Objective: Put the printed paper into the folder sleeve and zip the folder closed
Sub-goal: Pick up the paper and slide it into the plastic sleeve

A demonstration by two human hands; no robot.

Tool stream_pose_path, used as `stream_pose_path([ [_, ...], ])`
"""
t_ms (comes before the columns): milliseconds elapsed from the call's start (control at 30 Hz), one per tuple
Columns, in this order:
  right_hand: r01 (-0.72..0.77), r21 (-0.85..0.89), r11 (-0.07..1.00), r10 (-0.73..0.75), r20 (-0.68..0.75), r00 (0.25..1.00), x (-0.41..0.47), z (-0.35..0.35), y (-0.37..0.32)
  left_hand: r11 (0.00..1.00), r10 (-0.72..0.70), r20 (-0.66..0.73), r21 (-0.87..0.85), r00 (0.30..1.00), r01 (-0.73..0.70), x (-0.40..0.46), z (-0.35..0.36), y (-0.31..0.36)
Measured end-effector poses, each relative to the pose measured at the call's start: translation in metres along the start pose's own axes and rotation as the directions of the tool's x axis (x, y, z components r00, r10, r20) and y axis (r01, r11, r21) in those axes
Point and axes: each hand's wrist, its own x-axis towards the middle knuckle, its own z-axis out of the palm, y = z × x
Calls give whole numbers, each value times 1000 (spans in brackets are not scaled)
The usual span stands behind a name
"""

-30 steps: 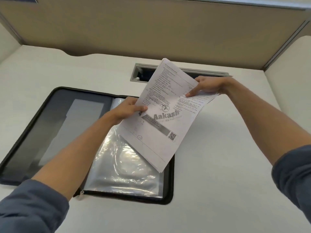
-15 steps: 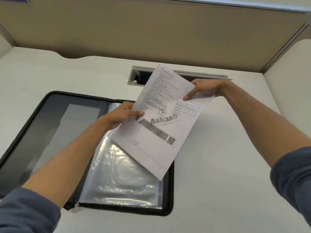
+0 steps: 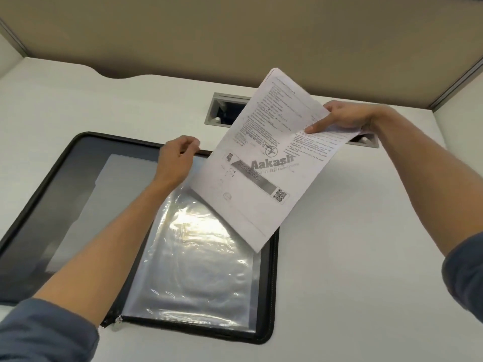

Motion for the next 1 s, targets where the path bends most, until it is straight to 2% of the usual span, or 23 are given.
stream_pose_path([
  [33,-5,2,1000,5,-13,1000,-1,-8,2,993,51,-46,108,998,-46,-4,-1,-7],
  [67,-10,3,1000,10,-29,1000,-1,-15,4,972,101,-32,216,994,-91,-8,-1,-15],
  [133,-24,5,1000,24,-65,998,-3,-28,8,899,169,94,394,981,-193,-16,5,-26],
  [200,-51,-8,999,50,-78,996,-5,-38,12,829,210,197,483,958,-281,-22,12,-32],
  [300,-87,-55,995,81,-100,992,-7,-49,17,757,253,218,562,943,-333,-26,19,-35],
  [533,-40,30,999,44,-164,986,-14,-60,16,762,371,138,519,918,-386,-27,18,-34],
  [867,64,76,995,-44,-247,968,0,-69,-11,882,220,294,348,930,-318,-8,1,-7],
  [1000,98,15,995,-90,-285,954,12,-69,-28,940,50,387,294,921,-174,-1,1,4],
])
